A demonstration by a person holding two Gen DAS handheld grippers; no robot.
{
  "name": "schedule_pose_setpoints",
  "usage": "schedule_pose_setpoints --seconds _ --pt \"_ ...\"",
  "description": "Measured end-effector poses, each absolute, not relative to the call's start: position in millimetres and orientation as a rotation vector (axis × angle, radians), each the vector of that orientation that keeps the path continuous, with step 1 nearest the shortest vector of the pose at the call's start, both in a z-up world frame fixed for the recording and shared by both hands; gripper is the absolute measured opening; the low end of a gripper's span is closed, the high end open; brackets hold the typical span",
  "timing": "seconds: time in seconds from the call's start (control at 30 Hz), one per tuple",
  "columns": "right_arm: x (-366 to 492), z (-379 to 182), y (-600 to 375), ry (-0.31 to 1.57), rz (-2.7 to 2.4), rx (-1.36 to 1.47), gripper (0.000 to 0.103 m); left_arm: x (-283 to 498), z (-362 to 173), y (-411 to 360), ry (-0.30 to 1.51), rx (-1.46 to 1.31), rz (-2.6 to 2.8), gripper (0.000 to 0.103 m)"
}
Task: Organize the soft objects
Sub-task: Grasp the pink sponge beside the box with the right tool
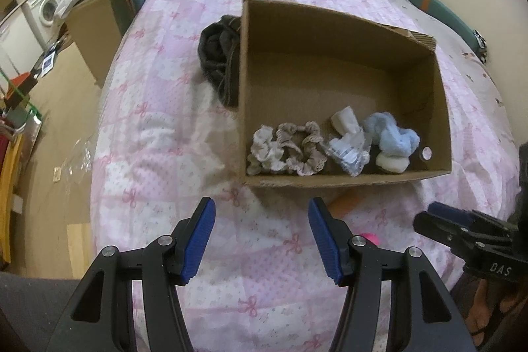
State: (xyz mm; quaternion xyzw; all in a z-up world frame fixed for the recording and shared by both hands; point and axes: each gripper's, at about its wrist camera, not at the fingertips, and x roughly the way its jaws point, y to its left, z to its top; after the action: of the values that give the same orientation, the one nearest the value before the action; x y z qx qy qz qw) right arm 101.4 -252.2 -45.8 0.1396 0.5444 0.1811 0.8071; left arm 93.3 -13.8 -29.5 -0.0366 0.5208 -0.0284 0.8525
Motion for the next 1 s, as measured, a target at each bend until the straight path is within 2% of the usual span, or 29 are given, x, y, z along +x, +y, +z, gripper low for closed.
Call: schedule_pose_setpoints --seconds 0.3,0.8,0.87,0.9,1.0 --pt "94 -77 -259 1.310 0.369 0.370 0.064 98 -35 -4 1.127 -0.140 -0.036 0.055" --pt "99 -114 -182 1.423 0.430 0.108 0.064 102 -43 -4 1.158 -0.144 -0.034 0.055" --pt "99 -117 -180 1.426 0.415 0.089 0.056 103 -45 -6 1.163 -0.145 -0.036 0.055" --pt "98 -118 -181 1.431 0.412 0.091 0.044 104 -46 -7 1.164 -0.142 -0.037 0.055" --pt "97 -118 -186 1.430 0.418 0.107 0.042 105 -49 -13 1.168 -0.120 -0.047 0.055"
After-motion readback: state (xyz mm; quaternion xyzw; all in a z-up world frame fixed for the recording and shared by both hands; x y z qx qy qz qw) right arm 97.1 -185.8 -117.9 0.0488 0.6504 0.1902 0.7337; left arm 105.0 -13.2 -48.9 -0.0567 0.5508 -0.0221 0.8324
